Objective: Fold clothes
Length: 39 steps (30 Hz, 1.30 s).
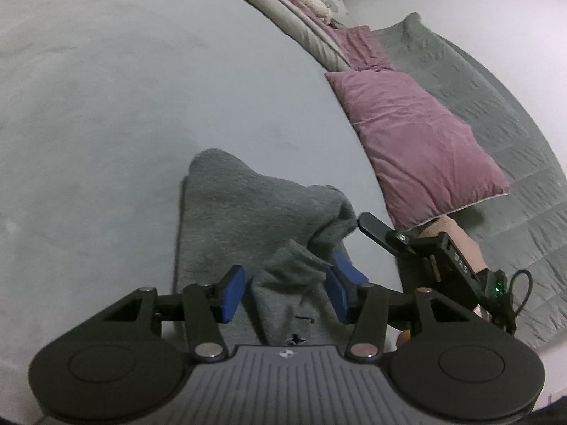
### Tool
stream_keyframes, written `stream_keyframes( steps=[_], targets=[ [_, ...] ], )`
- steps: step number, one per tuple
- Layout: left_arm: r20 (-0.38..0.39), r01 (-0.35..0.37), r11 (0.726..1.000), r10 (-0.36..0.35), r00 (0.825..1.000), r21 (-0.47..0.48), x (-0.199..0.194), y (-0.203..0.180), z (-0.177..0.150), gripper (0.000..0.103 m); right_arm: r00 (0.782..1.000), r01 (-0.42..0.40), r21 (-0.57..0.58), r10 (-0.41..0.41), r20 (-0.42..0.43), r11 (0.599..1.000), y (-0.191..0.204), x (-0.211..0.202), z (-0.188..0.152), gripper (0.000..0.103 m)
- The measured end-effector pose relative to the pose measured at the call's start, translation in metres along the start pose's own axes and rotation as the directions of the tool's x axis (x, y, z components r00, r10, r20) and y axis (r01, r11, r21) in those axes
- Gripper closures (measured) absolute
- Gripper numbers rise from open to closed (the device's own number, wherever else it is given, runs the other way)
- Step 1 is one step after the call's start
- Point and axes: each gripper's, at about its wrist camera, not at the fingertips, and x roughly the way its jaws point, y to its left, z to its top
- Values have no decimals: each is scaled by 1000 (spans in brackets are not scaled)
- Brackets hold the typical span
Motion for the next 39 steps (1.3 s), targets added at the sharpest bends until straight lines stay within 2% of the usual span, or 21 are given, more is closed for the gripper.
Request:
stream_keyframes(
  steps=[4, 7, 9, 13, 15, 19, 24, 27, 32, 36, 39],
  targets=[
    [-42, 59, 995, -56, 998, 77, 14, -9, -10, 54, 1000, 3, -11, -3, -18, 1000, 0, 3, -1, 29],
    [-109, 128, 979, -111, 988, 157, 26, -22, -23, 54, 1000, 2, -19, -3, -31, 1000, 0, 4, -2, 29],
    [-166, 178, 960, -144, 976, 214, 29, -32, -32, 54, 999, 5, -28, -6, -39, 1000, 0, 5, -3, 29],
    [-282, 276, 917, -194, 940, 288, 34, -45, -42, 54, 998, 16, -44, -19, -58, 999, 0, 6, -6, 29],
    [-293, 287, 906, -196, 936, 311, 31, -49, -43, 54, 997, 22, -56, -26, -66, 998, 0, 6, -7, 29],
    [-237, 245, 922, -177, 955, 299, 23, -46, -27, 54, 996, 29, -97, -37, -78, 995, 3, 4, -12, 29],
    [-94, 156, 947, -135, 986, 282, 0, -24, -2, 54, 994, 53, -169, -68, -84, 984, 10, 3, -18, 33],
    [2, 84, 953, -88, 996, 291, -5, -13, 7, 54, 993, 67, -217, -85, -75, 974, 16, 1, -24, 42],
    [92, -5, 948, -26, 995, 318, 4, 1, 11, 55, 994, 62, -287, -85, -69, 956, 26, -7, -31, 54],
    [137, -15, 948, -30, 990, 318, 13, 6, 10, 56, 995, 50, -318, -74, -62, 947, 32, -13, -34, 53],
    [157, -18, 948, -33, 987, 316, 19, 9, 10, 56, 993, 76, -345, -102, -58, 935, 35, -11, -38, 51]
  ],
)
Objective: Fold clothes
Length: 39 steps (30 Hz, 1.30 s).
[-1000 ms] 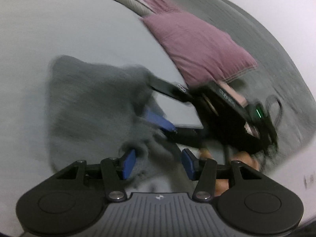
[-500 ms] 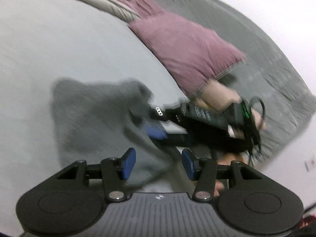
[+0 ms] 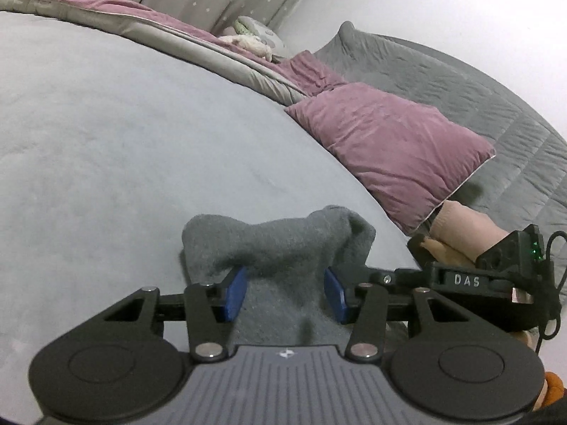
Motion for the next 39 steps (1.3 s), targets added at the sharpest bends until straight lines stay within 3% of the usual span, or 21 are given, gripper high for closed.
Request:
stream_keyframes(
  steps=[5, 7, 12, 16, 19, 21, 24, 32, 39],
  targets=[
    [2, -3, 1000, 3, 1000, -11, 6, 8, -3, 56, 999, 34, -33, -34, -4, 999, 4, 3, -10, 51],
    [1, -3, 1000, 3, 1000, -18, 9, 11, -4, 58, 999, 43, -49, -43, 4, 998, 7, 1, -13, 55],
    [10, 6, 997, -5, 1000, -72, 8, 15, -3, 60, 999, 45, -60, -43, 25, 997, 13, -10, -17, 82],
    [21, -11, 999, 12, 1000, -43, 6, 7, -4, 60, 999, 11, -44, -9, 38, 999, 16, -18, -17, 84],
    [23, -22, 999, 23, 999, -34, 7, 4, -5, 60, 999, 5, -47, -3, 43, 999, 19, -20, -16, 74],
    [25, -23, 999, 24, 999, -41, 7, 4, -4, 60, 999, 11, -44, -9, 46, 999, 19, -20, -17, 59],
    [32, -23, 998, 25, 999, -50, 3, 3, -3, 60, 998, 41, -59, -38, 55, 997, 22, -18, -17, 51],
    [82, -40, 999, 42, 996, -26, -10, 0, 2, 60, 990, 138, -164, -130, 60, 977, 33, -9, -28, 46],
    [86, -88, 996, 88, 992, 1, -6, 2, -1, 60, 989, 141, -184, -132, 63, 973, 38, -6, -31, 45]
  ],
)
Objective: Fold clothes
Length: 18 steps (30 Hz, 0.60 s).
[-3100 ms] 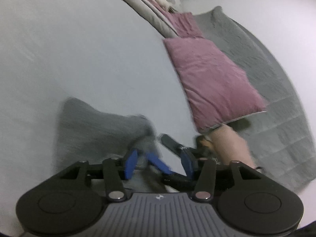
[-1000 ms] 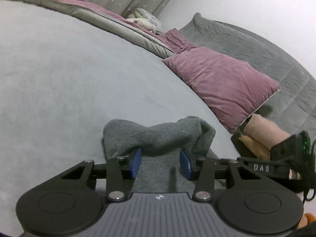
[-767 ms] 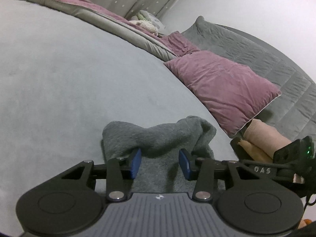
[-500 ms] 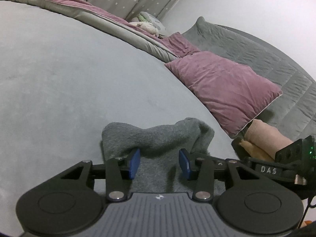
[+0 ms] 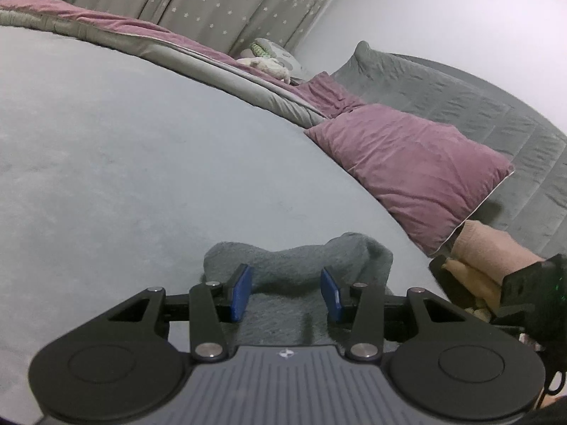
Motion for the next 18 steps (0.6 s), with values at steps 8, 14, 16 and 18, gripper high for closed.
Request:
stream_keyframes(
  steps=[8, 14, 16, 18],
  targets=[
    [3, -23, 1000, 23, 1000, 16, 2, -4, -1, 60, 1000, -25, 0, 25, -18, 1000, 3, 1, 0, 75],
    [20, -43, 999, 42, 999, 30, -1, -8, -1, 60, 982, -181, 196, 187, -11, 964, -16, -3, 9, 86],
    [31, -46, 999, 45, 999, 28, -2, -9, 0, 60, 967, -246, 274, 254, 8, 930, -23, -6, 12, 86],
    [43, -45, 999, 44, 998, 25, -4, -10, 2, 60, 950, -302, 337, 310, 30, 892, -29, -8, 14, 87]
  ],
)
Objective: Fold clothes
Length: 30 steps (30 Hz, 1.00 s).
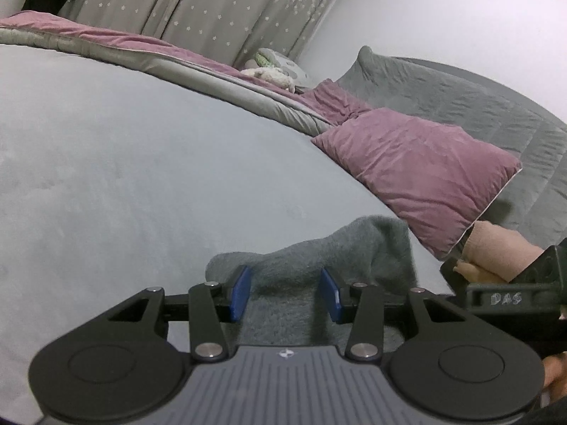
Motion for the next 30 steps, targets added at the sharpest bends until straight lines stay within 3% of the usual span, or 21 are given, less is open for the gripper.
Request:
stream_keyframes(
  steps=[7, 14, 21, 23, 30],
  targets=[
    [45, 19, 999, -21, 999, 44, -9, -12, 5, 60, 990, -142, 188, 138, 34, 972, -29, -16, 15, 87],
    [49, 15, 992, -21, 999, 129, -10, -29, 2, 60, 980, -190, 310, 164, 108, 932, -60, -31, 25, 87],
    [33, 3, 970, -12, 999, 243, 0, -50, -5, 60, 982, -176, 400, 134, 131, 899, -97, -36, 33, 87],
    [32, 8, 965, -17, 999, 261, 2, -56, -4, 60, 990, -134, 446, 99, 101, 885, -107, -32, 33, 87],
    [-11, 20, 939, -17, 1000, 342, 28, -76, -9, 60, 999, -18, 434, -1, 44, 901, -126, -15, 41, 83]
  ],
)
